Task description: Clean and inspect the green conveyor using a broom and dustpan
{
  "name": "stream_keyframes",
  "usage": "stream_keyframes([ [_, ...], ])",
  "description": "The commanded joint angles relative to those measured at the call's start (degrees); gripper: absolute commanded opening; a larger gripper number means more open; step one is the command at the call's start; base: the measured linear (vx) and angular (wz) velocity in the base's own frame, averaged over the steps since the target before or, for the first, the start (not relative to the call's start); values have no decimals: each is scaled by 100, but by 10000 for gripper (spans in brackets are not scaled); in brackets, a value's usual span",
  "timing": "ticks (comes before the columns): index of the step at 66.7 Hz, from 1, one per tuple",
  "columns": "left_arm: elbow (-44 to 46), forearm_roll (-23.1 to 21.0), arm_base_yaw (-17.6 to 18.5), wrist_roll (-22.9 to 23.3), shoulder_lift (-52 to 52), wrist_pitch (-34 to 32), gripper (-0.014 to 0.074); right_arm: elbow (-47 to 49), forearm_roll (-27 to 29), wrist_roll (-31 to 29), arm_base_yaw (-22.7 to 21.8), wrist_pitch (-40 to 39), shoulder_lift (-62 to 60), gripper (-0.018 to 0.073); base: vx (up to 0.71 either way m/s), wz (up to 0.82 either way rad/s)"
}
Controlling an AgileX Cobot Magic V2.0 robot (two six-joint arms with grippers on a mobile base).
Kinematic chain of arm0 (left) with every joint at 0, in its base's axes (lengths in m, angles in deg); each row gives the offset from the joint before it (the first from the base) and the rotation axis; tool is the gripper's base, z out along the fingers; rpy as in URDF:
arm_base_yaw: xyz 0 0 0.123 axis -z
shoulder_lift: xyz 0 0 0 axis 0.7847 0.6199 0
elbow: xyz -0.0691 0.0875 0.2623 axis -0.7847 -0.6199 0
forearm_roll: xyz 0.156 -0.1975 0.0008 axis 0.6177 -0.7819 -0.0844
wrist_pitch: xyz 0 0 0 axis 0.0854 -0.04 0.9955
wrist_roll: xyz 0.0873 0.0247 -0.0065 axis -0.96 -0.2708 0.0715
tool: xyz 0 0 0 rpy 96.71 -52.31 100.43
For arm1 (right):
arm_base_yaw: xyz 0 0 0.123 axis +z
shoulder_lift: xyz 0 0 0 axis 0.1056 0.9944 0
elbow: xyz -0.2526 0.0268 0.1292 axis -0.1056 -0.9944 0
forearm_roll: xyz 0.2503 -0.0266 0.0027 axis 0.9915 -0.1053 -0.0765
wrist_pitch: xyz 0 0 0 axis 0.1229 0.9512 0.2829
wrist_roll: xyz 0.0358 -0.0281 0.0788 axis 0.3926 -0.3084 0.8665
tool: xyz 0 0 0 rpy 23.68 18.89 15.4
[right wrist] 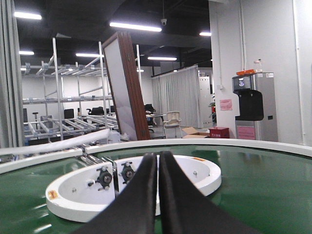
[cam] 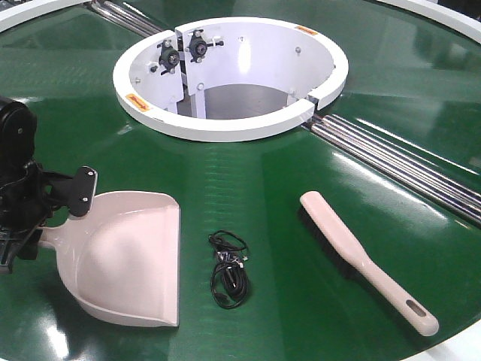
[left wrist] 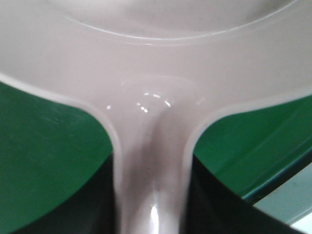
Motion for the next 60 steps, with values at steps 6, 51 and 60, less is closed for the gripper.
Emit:
stream_keyframes([
  [6,174,1,34,41,-223,65,-7,1209,-22,80,-44,517,1068,-10,0,0],
  [51,174,7,34,41,-223,65,-8,2999,196,-589,-22,3263,3369,43,0,0],
  [60,174,0,34,41,-223,65,-7,3805,88,-589,320,4250,3951,132,0,0],
])
